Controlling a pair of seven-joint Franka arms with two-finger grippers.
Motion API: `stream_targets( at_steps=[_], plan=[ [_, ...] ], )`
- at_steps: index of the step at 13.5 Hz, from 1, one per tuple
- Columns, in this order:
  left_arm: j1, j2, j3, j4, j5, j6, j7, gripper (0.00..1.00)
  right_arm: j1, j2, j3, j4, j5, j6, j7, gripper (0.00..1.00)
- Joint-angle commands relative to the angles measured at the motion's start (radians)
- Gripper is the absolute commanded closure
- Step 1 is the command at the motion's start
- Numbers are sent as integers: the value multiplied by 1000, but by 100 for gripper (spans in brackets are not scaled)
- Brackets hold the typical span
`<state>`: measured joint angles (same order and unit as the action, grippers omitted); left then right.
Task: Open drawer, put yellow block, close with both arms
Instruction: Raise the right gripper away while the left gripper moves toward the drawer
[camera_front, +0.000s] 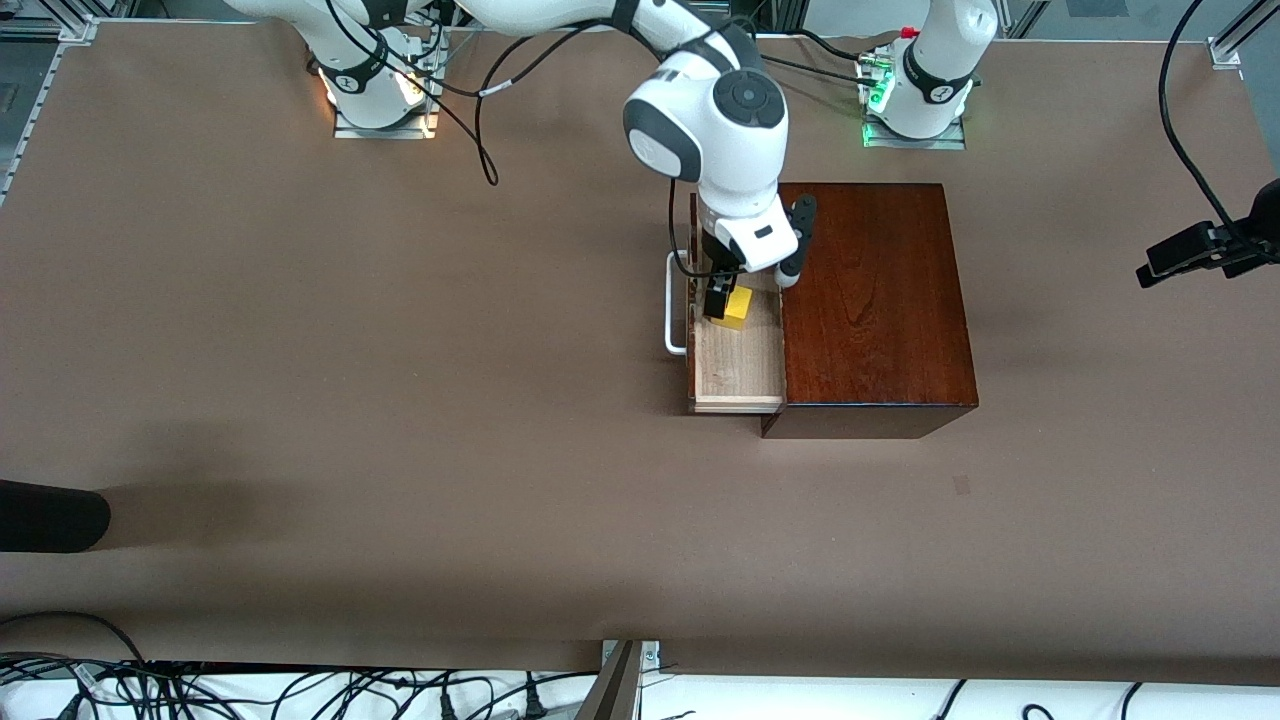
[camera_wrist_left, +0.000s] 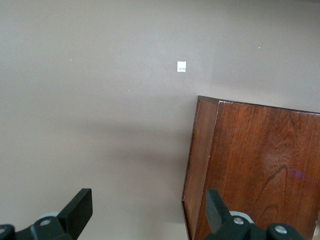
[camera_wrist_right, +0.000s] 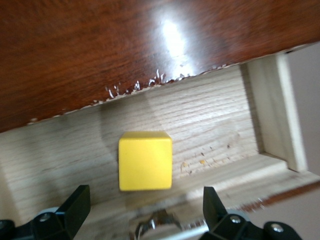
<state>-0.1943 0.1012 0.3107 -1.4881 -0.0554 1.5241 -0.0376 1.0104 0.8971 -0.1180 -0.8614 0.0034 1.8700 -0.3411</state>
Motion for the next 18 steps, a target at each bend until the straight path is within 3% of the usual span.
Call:
stream_targets(
  at_steps=[1,11,14,18],
  plan=[
    [-2,9,-4,34,-24,-16,4,0,-3,-46,-6,10,-13,-75,14,0],
    [-25,9,-54,38,-24,-38,2,0,-302,-211,-12,-21,3,-232,-21,0],
    [-25,8,-125,40,-24,-47,-112,0,-345,-248,-48,-65,3,-249,-18,0],
    [-25,14,-295,74,-21,-73,-390,0,-439,-386,-48,-273,-5,-221,-6,0]
  ],
)
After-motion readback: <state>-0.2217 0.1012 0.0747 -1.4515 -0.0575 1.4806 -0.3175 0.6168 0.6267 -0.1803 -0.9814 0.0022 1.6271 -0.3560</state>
